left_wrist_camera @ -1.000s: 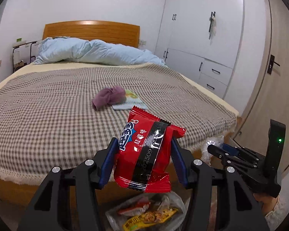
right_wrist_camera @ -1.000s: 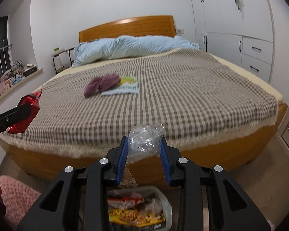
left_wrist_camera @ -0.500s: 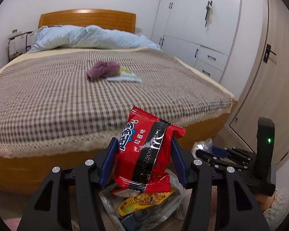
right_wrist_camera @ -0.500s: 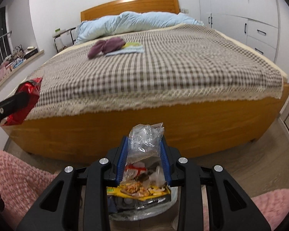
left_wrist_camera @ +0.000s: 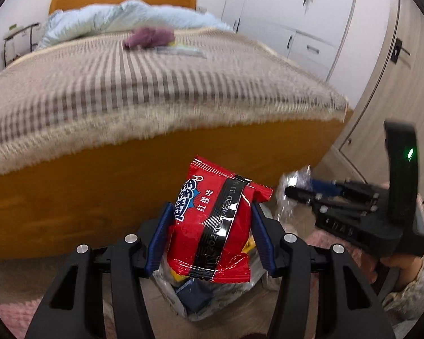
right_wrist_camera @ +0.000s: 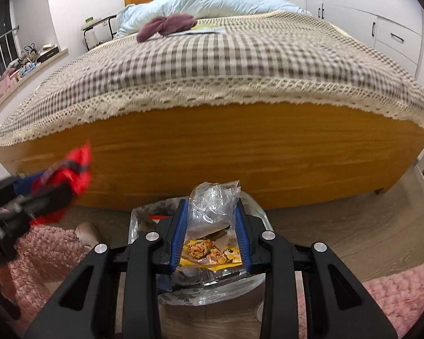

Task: Collect trash
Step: 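Lower the red packet and clear wrapper into the bin with both grippers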

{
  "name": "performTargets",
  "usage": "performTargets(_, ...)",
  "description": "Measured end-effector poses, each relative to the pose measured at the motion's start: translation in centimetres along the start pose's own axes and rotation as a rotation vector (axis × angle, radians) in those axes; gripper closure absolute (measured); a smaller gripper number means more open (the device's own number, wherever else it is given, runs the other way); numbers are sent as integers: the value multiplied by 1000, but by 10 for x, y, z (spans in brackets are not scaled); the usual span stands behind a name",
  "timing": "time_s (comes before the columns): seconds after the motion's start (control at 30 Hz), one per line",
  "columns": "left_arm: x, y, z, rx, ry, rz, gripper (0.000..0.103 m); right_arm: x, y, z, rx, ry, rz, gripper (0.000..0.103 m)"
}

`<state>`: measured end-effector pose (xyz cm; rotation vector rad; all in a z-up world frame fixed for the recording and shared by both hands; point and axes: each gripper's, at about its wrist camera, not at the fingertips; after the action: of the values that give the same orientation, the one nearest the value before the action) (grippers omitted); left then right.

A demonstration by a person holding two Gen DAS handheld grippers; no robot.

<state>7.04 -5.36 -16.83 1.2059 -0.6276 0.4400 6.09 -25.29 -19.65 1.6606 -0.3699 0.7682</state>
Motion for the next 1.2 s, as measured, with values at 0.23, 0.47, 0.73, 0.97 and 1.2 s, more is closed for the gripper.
performTargets(0.23,-24,-35,-14,7,21,-97,51,-6,-19,-3,5,1,-39,71)
performTargets(0.47,-32,-54,-16,18,29,-143,51,-11,-31,-3,2,11,-81,71)
performTargets(0.73,-26,-56,-7,7,10,-137,51,-17,-35,9,-22,-10,-113,71)
performTargets(0.97,-28,-57,-5,12,-2,-141,51,-21,-31,15,-29,-6,-120,71)
performTargets(1.2,-33,-68,-14,32,24,-188,51,-17,-39,6,-26,-1,-124,71)
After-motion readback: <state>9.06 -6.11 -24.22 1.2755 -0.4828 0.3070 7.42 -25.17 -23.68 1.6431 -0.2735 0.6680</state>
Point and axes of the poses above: each gripper's, at about its wrist camera, not at the fingertips, and y roughly against the way its jaws point, z to its right, x to its top, and after that the axes turned 4 degrees about y, right-handed
